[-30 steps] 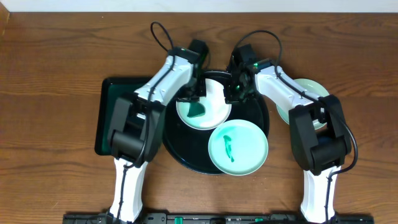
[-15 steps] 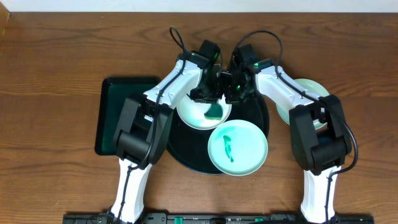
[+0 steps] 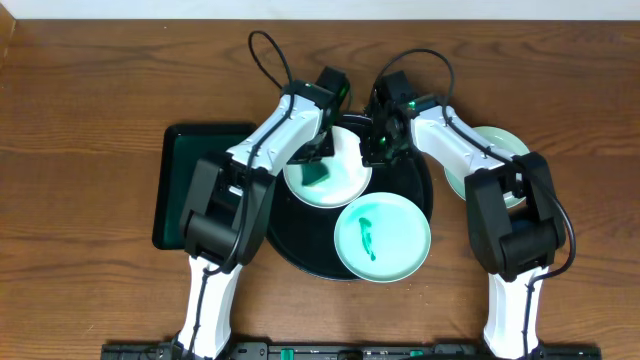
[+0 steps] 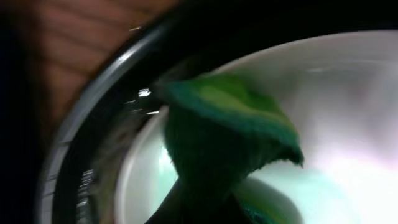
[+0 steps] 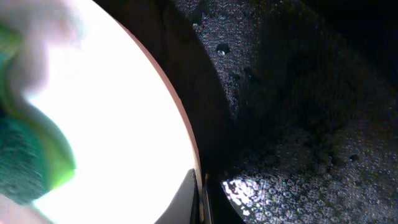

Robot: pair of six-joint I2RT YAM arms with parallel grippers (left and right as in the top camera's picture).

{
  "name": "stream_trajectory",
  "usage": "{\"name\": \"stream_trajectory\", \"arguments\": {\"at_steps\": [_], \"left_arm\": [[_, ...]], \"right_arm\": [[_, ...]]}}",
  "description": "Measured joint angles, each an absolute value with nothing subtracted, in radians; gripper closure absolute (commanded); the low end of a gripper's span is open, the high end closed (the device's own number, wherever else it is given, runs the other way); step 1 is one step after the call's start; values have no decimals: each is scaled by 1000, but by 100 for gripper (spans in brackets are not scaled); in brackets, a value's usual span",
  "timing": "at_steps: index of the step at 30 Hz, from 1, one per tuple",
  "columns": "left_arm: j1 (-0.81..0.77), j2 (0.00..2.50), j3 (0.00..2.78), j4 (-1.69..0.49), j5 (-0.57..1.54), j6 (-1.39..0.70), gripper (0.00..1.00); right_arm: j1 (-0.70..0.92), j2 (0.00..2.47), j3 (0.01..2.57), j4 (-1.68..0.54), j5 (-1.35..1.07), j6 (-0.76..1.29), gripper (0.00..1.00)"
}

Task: Clean dirty plates on tray and stack at the side

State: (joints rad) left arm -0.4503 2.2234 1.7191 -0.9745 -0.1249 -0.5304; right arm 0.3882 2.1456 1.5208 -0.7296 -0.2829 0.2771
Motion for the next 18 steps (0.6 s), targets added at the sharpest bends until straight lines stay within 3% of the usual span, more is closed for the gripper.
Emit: {"name": "stream_trajectory", "arguments": {"at_steps": [6,18], "left_arm": [[-445,2223,1719,-1055,-104,-508,93],[-434,2223,1713,-1026,318,-160,93]], "right_arm": [[392,2146,1519,-725,-291,276,99],[392,2146,1517,-727,-296,273,99]]}}
